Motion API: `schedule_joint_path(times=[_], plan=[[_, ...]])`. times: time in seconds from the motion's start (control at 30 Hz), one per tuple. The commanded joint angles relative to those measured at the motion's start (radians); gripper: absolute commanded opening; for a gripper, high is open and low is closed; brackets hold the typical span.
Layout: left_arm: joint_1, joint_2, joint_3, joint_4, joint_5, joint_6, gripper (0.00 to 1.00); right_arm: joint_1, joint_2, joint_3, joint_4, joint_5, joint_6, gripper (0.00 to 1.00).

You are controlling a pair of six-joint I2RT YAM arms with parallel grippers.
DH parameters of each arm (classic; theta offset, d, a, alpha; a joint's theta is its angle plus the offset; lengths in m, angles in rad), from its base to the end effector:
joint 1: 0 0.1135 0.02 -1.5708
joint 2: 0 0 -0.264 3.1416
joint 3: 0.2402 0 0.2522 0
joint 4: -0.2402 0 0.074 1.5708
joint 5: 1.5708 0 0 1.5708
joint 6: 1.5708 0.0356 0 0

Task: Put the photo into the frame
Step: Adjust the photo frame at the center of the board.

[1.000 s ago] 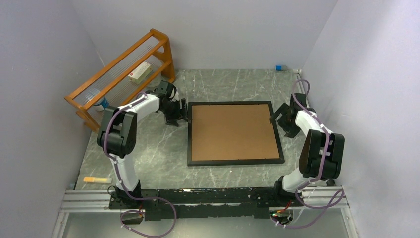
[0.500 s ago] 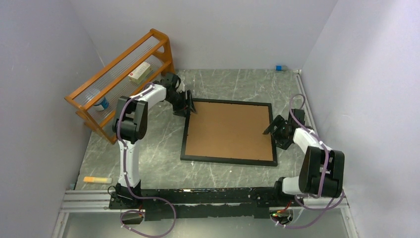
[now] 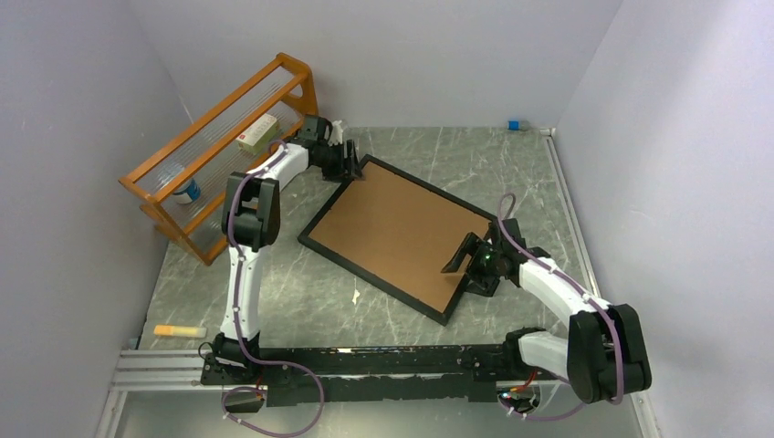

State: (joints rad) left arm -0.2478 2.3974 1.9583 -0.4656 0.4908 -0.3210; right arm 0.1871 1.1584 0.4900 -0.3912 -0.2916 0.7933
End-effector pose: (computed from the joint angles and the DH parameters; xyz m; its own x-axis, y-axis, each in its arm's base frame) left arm 0.5064 -0.1454 0.1596 -0.8806 -0.0642 -0.4694 0.2327 0.8044 -0.5466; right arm 0.1912 0.0466 0.1564 -0.8266 0.5382 -0.1645 0.3888 0.7574 0.5245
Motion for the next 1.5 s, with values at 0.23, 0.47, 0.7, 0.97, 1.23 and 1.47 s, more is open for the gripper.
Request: schedule_joint_path(times=[0.23, 0.47, 0.7, 0.97, 1.23, 1.47], plan=[[-0.041, -0.135, 0.019, -0.19, -0.233, 0.108, 0.78, 0.017, -0.125, 0.24, -0.323, 0.393, 0.031, 0.86], [-0.018, -0.456, -0.223, -0.156, -0.408, -0.027, 0.79, 0.015, 0.072, 0.426, -0.127, 0.409, -0.102, 0.87], [-0.013, -0.732, -0.62, -0.145, -0.404, -0.197, 0.76, -0.016, 0.479, 0.757, -0.066, 0.348, -0.267, 0.87], [0.021, -0.901, -0.979, -0.003, -0.25, -0.3, 0.75, -0.038, 0.755, 0.961, -0.052, 0.244, -0.434, 0.87], [0.059, -0.772, -1.046, 0.137, 0.066, -0.318, 0.78, -0.051, 0.818, 0.952, -0.068, 0.113, -0.457, 0.86], [0.062, -0.66, -0.964, 0.145, 0.083, -0.306, 0.75, -0.058, 0.709, 0.777, -0.029, 0.06, -0.421, 0.85]])
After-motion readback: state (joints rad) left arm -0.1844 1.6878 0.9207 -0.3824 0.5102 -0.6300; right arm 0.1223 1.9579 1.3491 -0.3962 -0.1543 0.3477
